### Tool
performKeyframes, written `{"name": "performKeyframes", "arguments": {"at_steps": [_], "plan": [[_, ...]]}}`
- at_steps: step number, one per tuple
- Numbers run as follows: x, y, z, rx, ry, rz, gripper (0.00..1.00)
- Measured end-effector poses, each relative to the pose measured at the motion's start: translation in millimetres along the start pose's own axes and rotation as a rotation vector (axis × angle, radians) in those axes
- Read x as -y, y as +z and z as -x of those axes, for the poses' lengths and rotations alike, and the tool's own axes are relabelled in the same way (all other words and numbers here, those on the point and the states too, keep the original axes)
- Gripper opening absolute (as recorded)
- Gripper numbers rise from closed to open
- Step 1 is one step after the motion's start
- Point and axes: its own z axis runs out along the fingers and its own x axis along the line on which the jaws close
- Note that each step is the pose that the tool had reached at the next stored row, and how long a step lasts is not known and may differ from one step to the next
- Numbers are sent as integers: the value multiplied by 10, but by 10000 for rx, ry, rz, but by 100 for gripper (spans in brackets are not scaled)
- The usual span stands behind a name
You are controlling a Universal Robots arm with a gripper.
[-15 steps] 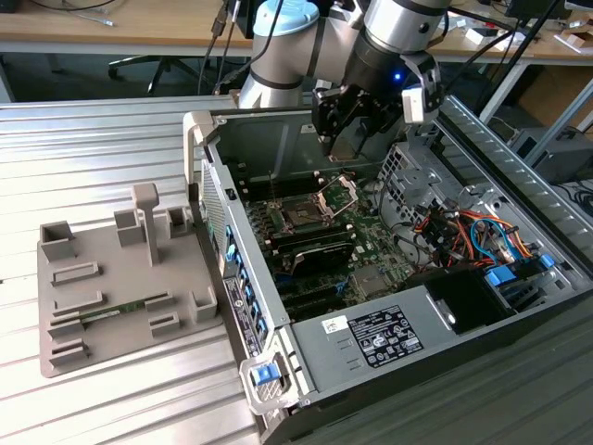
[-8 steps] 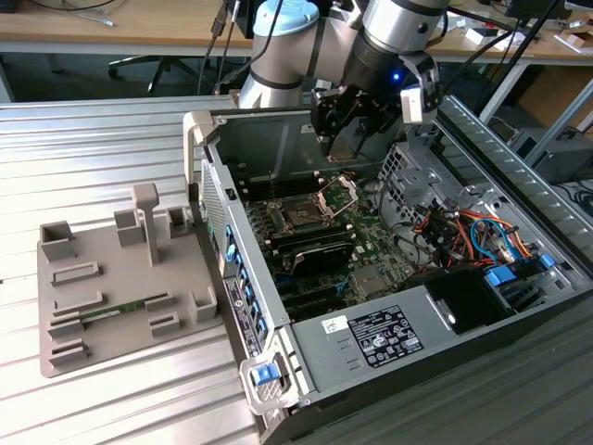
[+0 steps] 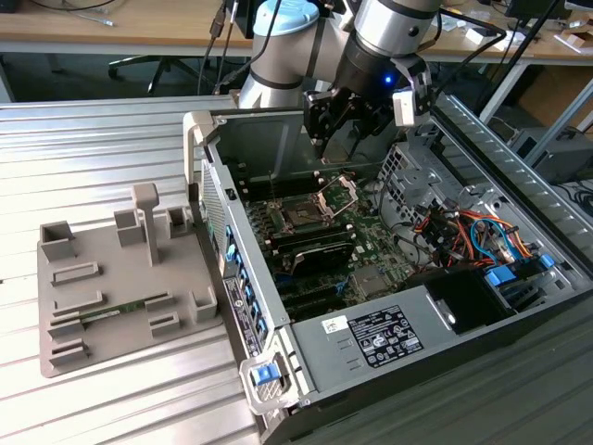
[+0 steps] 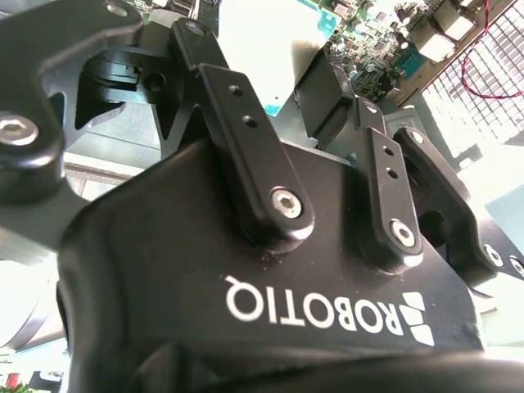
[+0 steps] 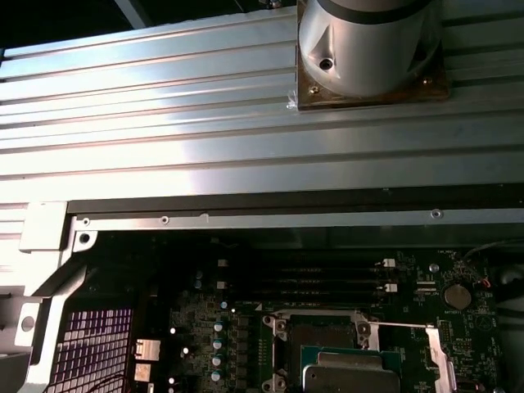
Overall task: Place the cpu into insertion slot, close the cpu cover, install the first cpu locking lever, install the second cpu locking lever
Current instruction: 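Place the cpu into insertion slot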
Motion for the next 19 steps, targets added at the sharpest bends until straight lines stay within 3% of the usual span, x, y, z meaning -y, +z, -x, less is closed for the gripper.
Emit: {"name": "performKeyframes", "arguments": {"at_steps": [19], "plan": [[0,1,0,21,226,5,54]]}}
